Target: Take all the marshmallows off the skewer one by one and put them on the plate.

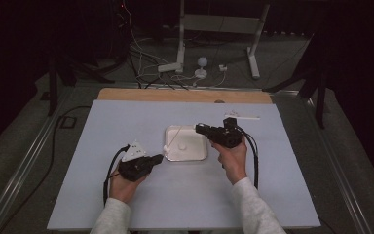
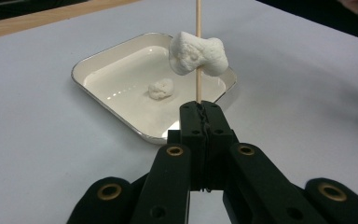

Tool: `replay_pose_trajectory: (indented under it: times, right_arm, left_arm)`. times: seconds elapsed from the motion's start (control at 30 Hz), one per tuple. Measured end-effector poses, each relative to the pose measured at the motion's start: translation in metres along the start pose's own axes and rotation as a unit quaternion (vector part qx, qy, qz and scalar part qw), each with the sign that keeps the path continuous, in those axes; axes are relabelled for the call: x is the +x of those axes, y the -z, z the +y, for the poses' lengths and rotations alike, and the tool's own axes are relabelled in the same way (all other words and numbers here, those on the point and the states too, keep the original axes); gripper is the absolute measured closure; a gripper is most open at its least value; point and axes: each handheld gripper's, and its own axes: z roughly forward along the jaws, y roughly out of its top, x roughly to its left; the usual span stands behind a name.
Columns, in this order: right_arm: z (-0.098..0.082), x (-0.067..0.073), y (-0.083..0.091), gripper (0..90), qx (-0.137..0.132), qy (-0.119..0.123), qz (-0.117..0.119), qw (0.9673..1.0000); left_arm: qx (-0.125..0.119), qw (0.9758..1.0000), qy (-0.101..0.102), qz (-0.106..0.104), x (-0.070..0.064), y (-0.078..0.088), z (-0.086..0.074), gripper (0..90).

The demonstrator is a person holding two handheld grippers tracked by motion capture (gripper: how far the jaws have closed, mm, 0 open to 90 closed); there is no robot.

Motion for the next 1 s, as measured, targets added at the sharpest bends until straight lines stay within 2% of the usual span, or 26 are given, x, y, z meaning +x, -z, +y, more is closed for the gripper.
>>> replay_pose_trajectory:
  times: [0.13, 0.2, 0.27, 0.33, 0.4, 0.5, 0.7, 0.9, 1.0]
  right_arm:
    - [-0.003, -0.001, -0.007, 78.7, 0.016, 0.006, -0.009, 0.9998]
    - [-0.007, -0.003, -0.016, 77.9, 0.035, 0.01, -0.021, 0.9991]
    - [-0.008, -0.003, -0.018, 77.5, 0.041, 0.009, -0.023, 0.9988]
    - [-0.012, -0.005, -0.026, 76.5, 0.059, 0.011, -0.03, 0.9978]
    - [-0.013, -0.006, -0.028, 75.9, 0.063, 0.011, -0.032, 0.9974]
    - [-0.017, -0.007, -0.036, 67.2, 0.078, 0.006, -0.039, 0.9961]
    - [-0.021, -0.011, -0.04, 50.2, 0.088, -0.006, -0.054, 0.9947]
    - [-0.023, -0.008, -0.036, 36.8, 0.083, -0.009, -0.035, 0.9959]
    - [-0.025, -0.005, -0.034, 33.6, 0.083, -0.009, -0.021, 0.9963]
  left_arm:
    - [-0.002, 1.0, 0.004, -0.003, 0.0, -0.001, 0.0, 90.0]
    - [-0.001, 1.0, 0.006, -0.004, -0.001, -0.002, 0.0, 90.0]
    - [-0.002, 1.0, 0.007, -0.005, -0.001, -0.002, 0.0, 90.0]
    - [-0.001, 0.9999, 0.009, -0.006, -0.001, -0.003, 0.0, 90.0]
    - [0.0, 0.9999, 0.01, -0.006, 0.0, -0.003, 0.0, 90.0]
    - [0.001, 0.9999, 0.011, -0.006, 0.0, -0.004, 0.0, 90.0]
    - [0.0, 0.9999, 0.015, -0.005, 0.001, -0.004, 0.0, 90.0]
    - [-0.003, 0.9998, 0.021, -0.007, 0.001, -0.004, 0.001, 90.0]
    - [-0.004, 0.9997, 0.023, -0.007, 0.001, -0.005, 0.001, 90.0]
